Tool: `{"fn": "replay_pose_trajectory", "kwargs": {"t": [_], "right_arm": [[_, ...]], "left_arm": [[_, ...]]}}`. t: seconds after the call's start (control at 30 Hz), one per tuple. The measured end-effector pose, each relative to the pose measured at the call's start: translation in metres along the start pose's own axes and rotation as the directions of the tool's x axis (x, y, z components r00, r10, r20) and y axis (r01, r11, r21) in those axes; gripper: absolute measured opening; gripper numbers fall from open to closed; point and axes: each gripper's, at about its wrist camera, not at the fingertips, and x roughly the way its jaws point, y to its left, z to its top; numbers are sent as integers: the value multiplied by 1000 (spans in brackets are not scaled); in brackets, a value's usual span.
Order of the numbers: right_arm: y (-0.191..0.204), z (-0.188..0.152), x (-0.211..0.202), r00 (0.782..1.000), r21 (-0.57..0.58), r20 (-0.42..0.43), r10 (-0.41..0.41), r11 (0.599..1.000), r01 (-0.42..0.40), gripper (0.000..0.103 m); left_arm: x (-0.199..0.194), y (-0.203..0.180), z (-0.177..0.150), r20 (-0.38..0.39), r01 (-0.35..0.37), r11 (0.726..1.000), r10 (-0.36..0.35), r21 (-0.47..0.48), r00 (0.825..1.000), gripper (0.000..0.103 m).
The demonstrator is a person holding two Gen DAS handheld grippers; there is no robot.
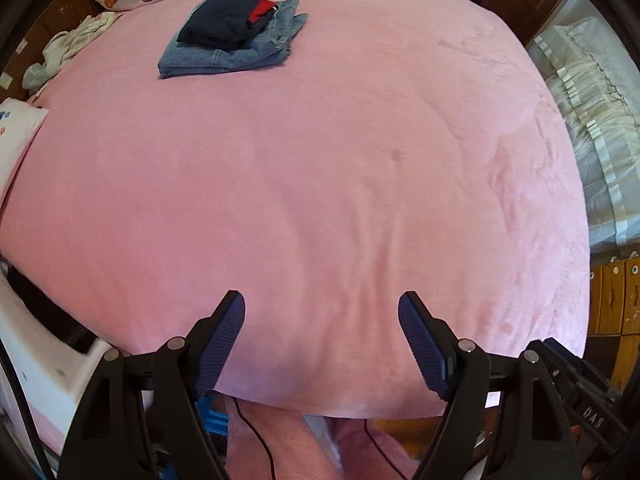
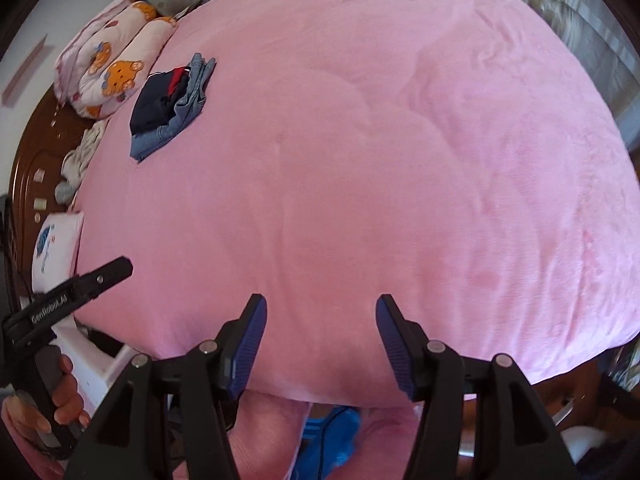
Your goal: Fold large clothes
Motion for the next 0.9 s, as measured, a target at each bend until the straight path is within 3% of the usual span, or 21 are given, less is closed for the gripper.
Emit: {"fn": "replay_pose_trajectory", "kwargs": {"t": [0.13, 0.23, 0.37, 0.73, 0.9], "right_arm": [[-27, -15, -31, 999, -55, 18, -50, 997, 51, 65], [-42, -24, -51, 999, -45, 37, -27, 999, 29, 71], [-60, -37, -64, 999, 7, 43, -14, 1000, 13, 76], [-55, -61, -87, 996, -55, 81, -44, 997, 48, 76], [-61, -69, -98, 993, -47, 98, -59, 997, 64, 76]], "left_arm": [[-20, -45, -30, 11, 15, 1000, -15, -6, 1000, 78], [-33, -69, -46, 47, 12, 1000, -12, 16, 999, 84], [-39, -96, -66, 36, -3, 998, 0, 56, 999, 84], [-61, -118, -102, 89, -21, 991, 9, 134, 996, 87], [-79, -121, -113, 153, -18, 988, -6, 153, 988, 97]]}}
